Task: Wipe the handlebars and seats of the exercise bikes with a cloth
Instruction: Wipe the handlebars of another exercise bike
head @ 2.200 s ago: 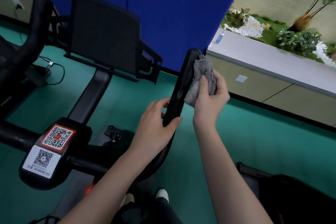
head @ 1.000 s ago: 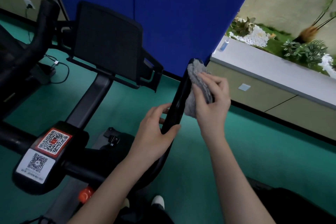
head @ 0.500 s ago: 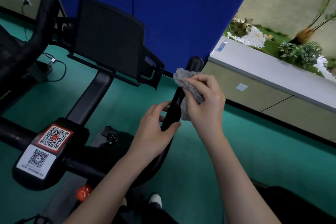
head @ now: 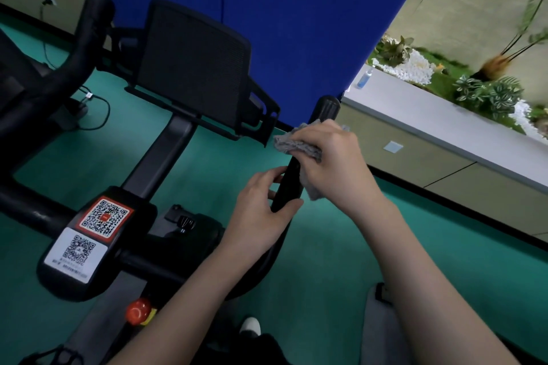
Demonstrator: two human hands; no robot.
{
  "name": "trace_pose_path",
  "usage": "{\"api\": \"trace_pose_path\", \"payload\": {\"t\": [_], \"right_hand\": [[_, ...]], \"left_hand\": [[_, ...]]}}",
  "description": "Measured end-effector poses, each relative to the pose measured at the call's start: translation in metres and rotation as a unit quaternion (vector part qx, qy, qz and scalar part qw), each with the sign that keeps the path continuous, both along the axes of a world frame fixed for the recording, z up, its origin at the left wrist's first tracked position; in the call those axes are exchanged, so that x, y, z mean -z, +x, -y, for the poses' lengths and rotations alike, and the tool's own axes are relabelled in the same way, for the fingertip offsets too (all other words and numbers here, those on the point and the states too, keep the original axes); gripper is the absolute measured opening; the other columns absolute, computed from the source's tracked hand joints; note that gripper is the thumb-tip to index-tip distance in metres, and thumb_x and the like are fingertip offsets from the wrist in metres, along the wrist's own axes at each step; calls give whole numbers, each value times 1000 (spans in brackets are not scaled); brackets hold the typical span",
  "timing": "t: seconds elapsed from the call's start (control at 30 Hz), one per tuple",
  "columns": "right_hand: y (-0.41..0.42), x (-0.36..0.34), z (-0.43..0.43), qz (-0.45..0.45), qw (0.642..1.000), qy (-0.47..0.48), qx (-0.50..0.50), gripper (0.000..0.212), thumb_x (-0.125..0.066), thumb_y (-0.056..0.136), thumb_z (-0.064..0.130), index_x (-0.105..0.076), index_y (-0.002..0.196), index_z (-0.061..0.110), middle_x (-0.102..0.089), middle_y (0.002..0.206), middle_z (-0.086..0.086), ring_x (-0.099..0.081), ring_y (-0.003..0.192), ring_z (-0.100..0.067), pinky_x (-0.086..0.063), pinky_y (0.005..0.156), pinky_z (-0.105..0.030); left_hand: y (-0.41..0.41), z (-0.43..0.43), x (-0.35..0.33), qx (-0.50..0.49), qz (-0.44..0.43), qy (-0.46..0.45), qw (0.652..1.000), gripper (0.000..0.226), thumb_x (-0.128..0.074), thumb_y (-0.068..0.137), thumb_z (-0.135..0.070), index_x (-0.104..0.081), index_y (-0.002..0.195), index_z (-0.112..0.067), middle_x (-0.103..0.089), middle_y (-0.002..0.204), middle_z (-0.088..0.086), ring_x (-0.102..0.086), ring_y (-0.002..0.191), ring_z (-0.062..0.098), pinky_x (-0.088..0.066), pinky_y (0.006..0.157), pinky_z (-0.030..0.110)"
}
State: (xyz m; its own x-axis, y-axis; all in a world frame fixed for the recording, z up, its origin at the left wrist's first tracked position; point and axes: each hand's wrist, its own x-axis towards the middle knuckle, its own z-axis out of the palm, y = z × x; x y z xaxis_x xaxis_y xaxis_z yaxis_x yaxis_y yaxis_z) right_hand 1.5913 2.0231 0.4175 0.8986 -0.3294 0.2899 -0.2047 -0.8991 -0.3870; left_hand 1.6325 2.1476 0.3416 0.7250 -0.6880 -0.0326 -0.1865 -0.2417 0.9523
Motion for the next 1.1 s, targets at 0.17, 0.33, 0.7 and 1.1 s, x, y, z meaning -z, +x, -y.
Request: {"api": "trace_pose_path", "payload": {"t": [0.17, 0.33, 0.7, 1.1], "right_hand": [[22, -20, 8, -148, 986, -16, -75, 18, -63, 88, 14, -72, 103, 13, -71, 97, -1, -57, 92, -15, -35, 82, -19], [36, -28, 3, -330, 932, -36, -145, 18, -61, 87, 14, -72, 102, 12, -72, 98, -2, -62, 96, -16, -44, 92, -28], [36, -34, 13, -285, 947, -116, -89, 27, -55, 84, 2, -70, 103, 14, -60, 99, -10, -53, 97, -23, -50, 81, -42], [24, -46, 95, 126, 975, 154, 102, 19, -56, 85, 8, -68, 98, 16, -66, 93, 1, -62, 91, -14, -47, 82, -27]], "left_hand": [[-3, -3, 0, -21, -9, -1, 1000, 49, -73, 79, -28, -54, 125, -23, -51, 110, -12, -51, 84, -9, -41, 67, 3], [-5, -11, 3, -32, -11, 7, 999, 44, -75, 77, -31, -61, 117, -21, -57, 107, -9, -53, 81, -10, -41, 65, 3], [-4, -11, 1, -26, -28, 7, 999, 43, -75, 76, -30, -61, 117, -26, -58, 105, -13, -54, 81, -13, -41, 64, 1], [-7, -12, 0, -24, -54, 4, 998, 36, -74, 78, -31, -55, 107, -40, -56, 104, -21, -52, 90, -12, -42, 67, 3]]}}
